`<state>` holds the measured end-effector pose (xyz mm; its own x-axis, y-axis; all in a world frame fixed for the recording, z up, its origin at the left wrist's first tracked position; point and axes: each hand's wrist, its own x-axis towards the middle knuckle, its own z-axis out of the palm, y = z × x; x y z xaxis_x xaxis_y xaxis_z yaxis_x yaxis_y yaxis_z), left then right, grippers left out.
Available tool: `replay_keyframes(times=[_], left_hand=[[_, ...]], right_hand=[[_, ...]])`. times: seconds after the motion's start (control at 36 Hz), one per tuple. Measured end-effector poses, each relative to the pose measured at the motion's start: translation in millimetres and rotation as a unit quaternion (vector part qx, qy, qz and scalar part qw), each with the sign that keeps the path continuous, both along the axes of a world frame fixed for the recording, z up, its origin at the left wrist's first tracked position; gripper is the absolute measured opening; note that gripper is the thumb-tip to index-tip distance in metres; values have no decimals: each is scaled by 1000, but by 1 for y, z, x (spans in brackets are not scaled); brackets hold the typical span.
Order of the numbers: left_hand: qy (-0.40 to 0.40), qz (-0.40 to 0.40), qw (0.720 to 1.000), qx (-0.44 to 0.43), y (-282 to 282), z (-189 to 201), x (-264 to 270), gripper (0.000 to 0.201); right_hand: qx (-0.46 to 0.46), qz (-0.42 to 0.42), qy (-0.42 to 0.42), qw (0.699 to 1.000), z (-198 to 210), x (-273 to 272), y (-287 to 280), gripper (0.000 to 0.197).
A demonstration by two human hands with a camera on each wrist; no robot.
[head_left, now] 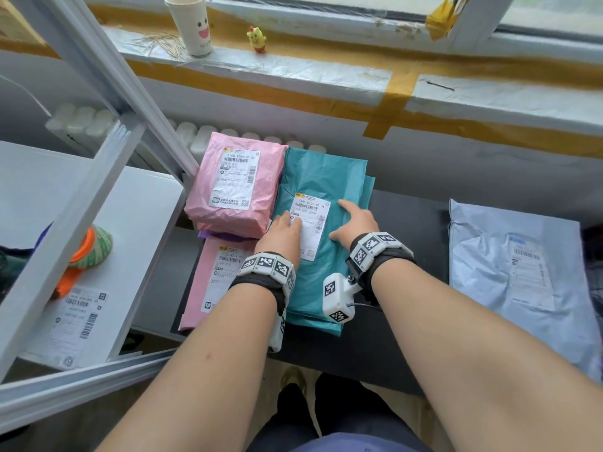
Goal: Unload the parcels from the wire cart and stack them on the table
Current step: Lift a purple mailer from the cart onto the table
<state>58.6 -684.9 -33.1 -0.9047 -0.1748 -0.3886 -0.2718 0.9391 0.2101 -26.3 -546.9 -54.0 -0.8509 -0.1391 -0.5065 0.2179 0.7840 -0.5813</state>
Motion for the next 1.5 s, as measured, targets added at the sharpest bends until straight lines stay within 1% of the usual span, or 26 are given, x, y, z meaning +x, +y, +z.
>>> replay_keyframes(times=[0.17, 0.25, 0.33, 0.44, 0.58, 0.69, 0.75, 0.89, 0.94, 1.03, 1.11, 1.19, 1.36, 1.44, 1.5], left_hand=[[16, 17, 1000, 4, 2, 13, 4, 51], [19, 18, 1000, 12, 6, 22, 8, 63], [20, 12, 1000, 12, 12, 35, 13, 68], [42, -6, 999, 11, 19, 45, 20, 68], [64, -35, 997, 3, 36, 53, 26, 58], [73, -87, 993, -2, 59, 58, 30, 58], [83, -114, 990, -1, 76, 61, 32, 55], [90, -185, 979, -4, 131, 73, 41, 57], [87, -194, 977, -11, 143, 76, 42, 58], [84, -234, 968, -18, 184, 78, 47, 60], [83, -274, 958, -15, 235, 78, 53, 58], [79, -302, 950, -10, 290, 73, 59, 62], [44, -345, 937, 10, 413, 56, 92, 63], [39, -376, 926, 15, 470, 47, 109, 62], [42, -393, 918, 20, 505, 43, 119, 61]], right_hand=[[-31, -21, 19, 999, 17, 11, 9, 75], [-36, -40, 27, 998, 26, 16, 19, 71], [-37, -57, 30, 997, 36, 24, 29, 64], [-39, -91, 44, 994, 46, 37, 40, 58], [-22, -121, 51, 991, 55, 61, 60, 61], [-5, -154, 68, 986, 62, 85, 87, 58], [1, -176, 71, 982, 65, 96, 104, 57], [8, -233, 66, 970, 73, 124, 164, 55], [14, -244, 65, 967, 74, 130, 177, 53], [25, -278, 68, 958, 78, 149, 219, 51], [30, -316, 54, 947, 77, 169, 270, 50], [37, -340, 49, 938, 75, 191, 321, 52], [36, -397, 27, 917, 64, 241, 433, 49], [32, -426, 24, 904, 60, 262, 484, 36], [30, -441, 20, 897, 59, 274, 517, 38]])
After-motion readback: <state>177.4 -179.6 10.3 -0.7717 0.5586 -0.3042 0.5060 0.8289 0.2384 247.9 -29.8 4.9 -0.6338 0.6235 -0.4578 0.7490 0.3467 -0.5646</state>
